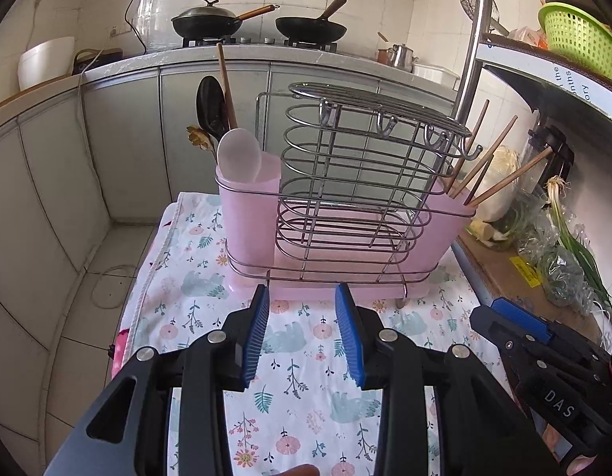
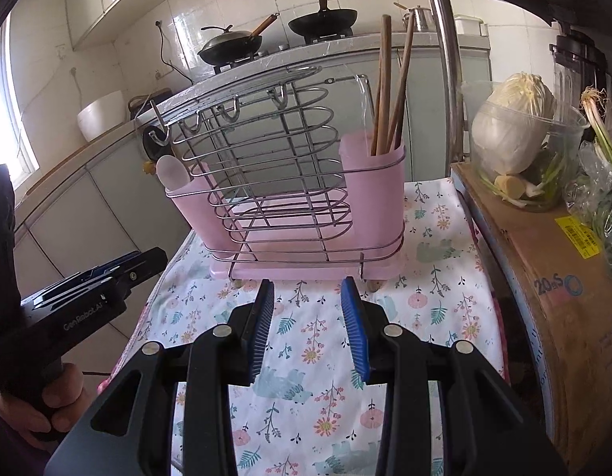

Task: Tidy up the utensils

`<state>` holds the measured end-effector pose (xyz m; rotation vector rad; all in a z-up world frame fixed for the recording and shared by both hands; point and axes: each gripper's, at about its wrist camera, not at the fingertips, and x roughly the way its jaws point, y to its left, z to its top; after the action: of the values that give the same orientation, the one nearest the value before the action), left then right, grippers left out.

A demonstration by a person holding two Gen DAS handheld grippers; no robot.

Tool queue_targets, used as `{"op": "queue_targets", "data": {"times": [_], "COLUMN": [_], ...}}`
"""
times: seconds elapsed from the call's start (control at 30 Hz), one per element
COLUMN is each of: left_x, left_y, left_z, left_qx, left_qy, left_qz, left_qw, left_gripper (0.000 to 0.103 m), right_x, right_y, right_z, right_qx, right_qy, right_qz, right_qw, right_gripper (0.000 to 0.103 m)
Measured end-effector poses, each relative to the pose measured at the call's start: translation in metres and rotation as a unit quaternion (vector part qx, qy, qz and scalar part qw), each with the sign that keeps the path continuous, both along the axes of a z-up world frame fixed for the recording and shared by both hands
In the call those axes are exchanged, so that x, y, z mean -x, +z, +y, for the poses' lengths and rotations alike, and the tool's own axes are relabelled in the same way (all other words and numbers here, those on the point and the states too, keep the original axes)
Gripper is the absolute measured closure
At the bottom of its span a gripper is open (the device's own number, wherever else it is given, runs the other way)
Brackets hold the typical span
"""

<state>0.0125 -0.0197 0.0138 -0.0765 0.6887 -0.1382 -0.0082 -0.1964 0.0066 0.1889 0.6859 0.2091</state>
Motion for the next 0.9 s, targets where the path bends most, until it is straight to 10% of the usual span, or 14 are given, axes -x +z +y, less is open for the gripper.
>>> {"op": "queue_targets", "data": {"times": [0.9], "left_x": [0.0029], "left_y": [0.003], "left_z": [0.0018], "left_qx": [0.003], "left_qy": [0.005], "left_qz": [-0.006], "left_qw": [1.0], "left_gripper": [0.069], "right_x": [0.0013], "right_y": [0.0026], "right_z": [0.0035], "right_qx": [0.018], "right_qy": [-0.009], "right_qz": [-0.003], "right_qw": [1.0], "right_gripper": [0.067]}}
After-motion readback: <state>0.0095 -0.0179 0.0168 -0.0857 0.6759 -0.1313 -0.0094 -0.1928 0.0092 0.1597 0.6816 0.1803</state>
